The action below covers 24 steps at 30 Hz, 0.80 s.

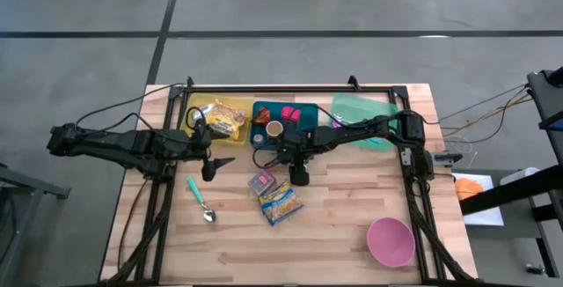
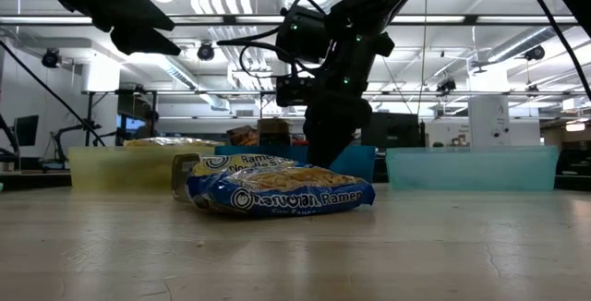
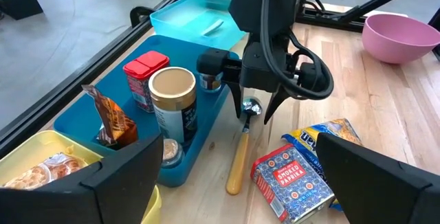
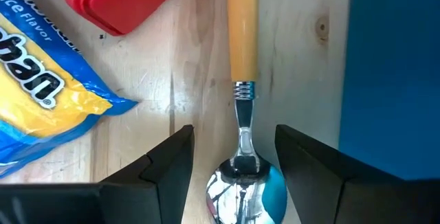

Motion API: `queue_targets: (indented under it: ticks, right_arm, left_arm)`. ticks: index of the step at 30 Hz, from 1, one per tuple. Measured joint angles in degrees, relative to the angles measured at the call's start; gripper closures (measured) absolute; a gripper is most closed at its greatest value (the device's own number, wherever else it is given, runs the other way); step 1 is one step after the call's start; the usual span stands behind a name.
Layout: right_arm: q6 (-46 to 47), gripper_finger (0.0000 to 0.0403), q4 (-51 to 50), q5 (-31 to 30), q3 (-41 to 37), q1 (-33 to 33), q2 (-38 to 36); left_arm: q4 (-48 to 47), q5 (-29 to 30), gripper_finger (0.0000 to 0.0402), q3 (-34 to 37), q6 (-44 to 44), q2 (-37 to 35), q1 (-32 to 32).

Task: Pick & Place Food Item
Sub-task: Put the orange spoon into the green bin

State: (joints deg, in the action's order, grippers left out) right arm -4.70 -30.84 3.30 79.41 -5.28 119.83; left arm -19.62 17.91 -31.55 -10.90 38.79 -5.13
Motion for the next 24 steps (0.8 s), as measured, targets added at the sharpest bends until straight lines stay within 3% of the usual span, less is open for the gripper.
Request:
queue_targets:
  ticks: [24]
  right_arm:
    - [1.98, 0.0200, 6.74, 0.92, -0.03, -0.01, 1.59]
  left_arm:
    - [0.04, 0.00, 0.0015, 0.00, -0.07, 0.00, 0.02]
